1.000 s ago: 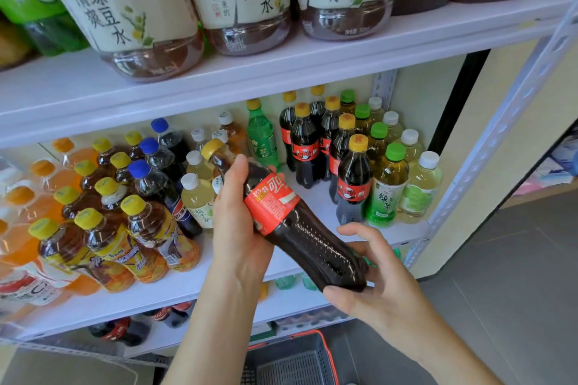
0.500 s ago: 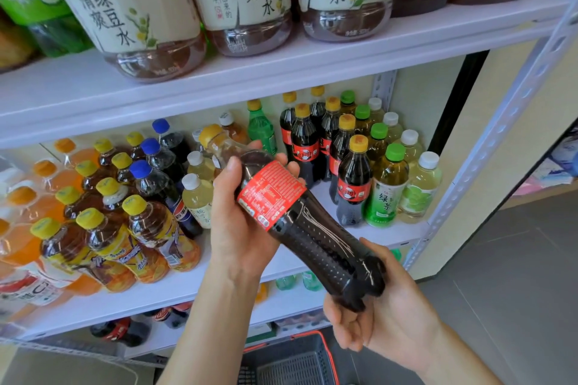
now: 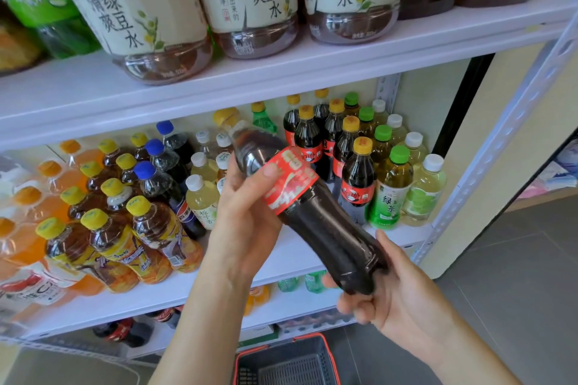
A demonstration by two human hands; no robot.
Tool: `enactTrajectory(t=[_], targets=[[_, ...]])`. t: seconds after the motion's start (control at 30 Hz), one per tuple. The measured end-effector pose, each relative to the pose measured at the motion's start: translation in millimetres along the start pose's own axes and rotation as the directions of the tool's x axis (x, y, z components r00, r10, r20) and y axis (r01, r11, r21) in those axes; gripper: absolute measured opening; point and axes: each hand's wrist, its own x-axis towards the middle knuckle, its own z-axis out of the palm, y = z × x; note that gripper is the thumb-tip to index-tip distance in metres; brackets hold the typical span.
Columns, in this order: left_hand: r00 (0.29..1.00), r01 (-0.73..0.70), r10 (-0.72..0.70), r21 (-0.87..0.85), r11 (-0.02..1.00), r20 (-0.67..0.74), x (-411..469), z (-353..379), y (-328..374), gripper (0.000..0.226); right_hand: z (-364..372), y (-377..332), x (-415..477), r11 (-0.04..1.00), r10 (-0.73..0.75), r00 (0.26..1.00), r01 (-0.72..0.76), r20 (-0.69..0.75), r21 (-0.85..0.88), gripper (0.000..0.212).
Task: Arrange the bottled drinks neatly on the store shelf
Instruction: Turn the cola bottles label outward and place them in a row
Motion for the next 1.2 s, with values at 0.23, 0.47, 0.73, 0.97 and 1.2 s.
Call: enactTrajectory(t=[0.23, 0.47, 0.73, 0.97, 1.2], targets=[[0.997, -0.073, 0.073, 0.056, 0.996, 0.001, 0.2, 8.5, -0.4, 0.098, -0.3, 0.1, -0.3, 0.987, 0.128, 0.988, -0.136, 0.081, 0.091, 0.067], [0.982, -0.164, 0.179, 0.199, 0.966, -0.059, -2.6, 13.2, -5.2, 0.109, 1.8, -3.4, 3.1, 0.995, -0.061, 0.998, 0.059, -0.029, -0.081, 0.038], [0.986, -0.136, 0.156, 0.278, 0.951, -0.051, -3.9, 12.5, -3.6, 0.102, -0.1, -1.7, 4.4, 0.991, -0.121, 0.991, 0.117, -0.060, -0.061, 0.055], [0.999, -0.048, 0.050, 0.129, 0.990, -0.014, -2.2, 3.4, 5.0, 0.093, -6.2, 5.7, 8.4, 0.991, 0.132, 0.991, -0.132, -0.035, 0.001, 0.067], [0.980, -0.140, 0.169, 0.248, 0.959, -0.101, -4.1, 3.5, -3.0, 0.065, -15.3, 2.9, 9.3, 0.977, 0.203, 0.979, -0.201, 0.015, -0.073, 0.070]])
